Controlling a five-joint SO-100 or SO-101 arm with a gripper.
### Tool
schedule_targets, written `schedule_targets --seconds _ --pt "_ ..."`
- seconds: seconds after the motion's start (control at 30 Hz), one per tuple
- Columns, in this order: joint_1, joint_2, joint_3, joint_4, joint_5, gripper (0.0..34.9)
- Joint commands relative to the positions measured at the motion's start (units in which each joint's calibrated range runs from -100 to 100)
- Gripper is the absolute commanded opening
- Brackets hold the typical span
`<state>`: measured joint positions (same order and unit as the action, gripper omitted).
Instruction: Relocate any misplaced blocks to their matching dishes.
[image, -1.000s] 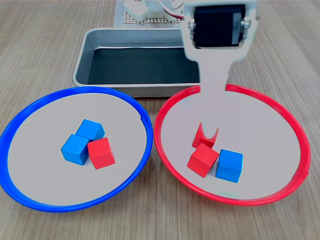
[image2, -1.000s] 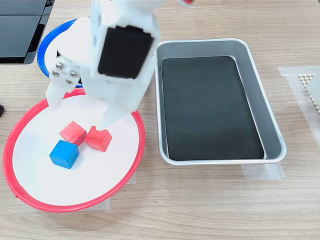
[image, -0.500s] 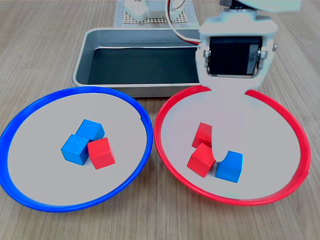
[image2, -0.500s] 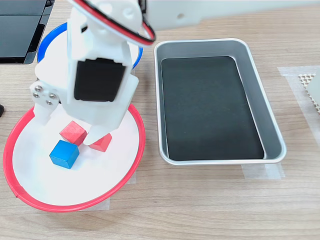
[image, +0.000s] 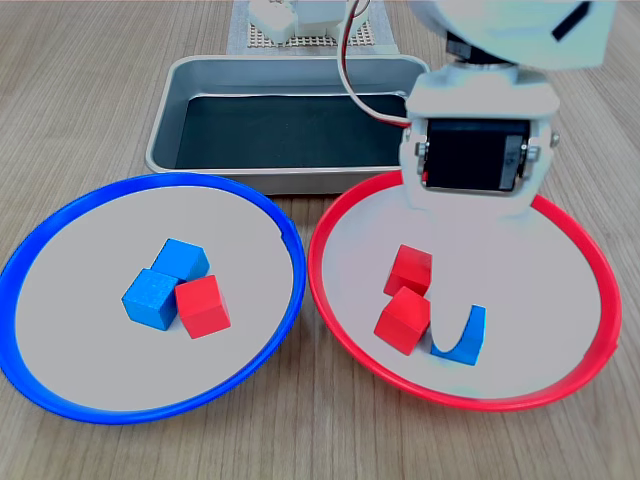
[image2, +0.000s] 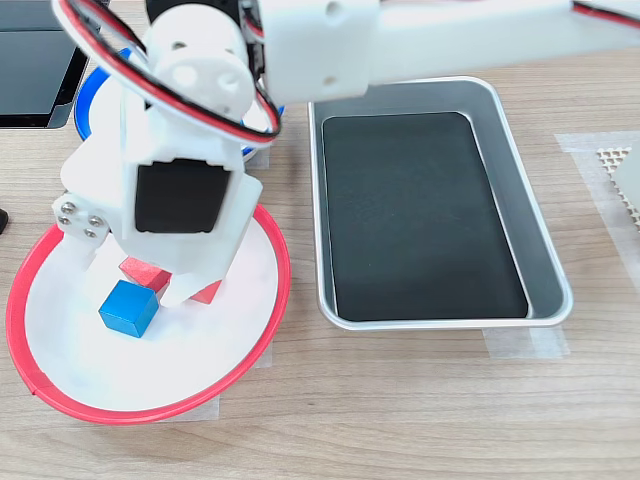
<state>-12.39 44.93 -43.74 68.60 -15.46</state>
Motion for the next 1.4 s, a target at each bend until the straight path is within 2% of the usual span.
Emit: schedule_targets --seconds 0.0,0.5,0.57,0.7,0.97,1.37 --pt "-0.55 0.23 -2.64 0.12 -0.44 19.1" --pt "-1.59 3.81 -4.83 -0.38 -2.34 18.7" --pt "-1.68 4.5 -5.28 -0.46 -3.13 20.4" --pt "-1.96 5.09 -5.65 -1.04 -3.76 21.1" --pt "-2.43 5.61 -6.01 -2.19 -5.03 19.1" --pt "-2.53 5.69 -3.19 -4.75 -7.18 17.9"
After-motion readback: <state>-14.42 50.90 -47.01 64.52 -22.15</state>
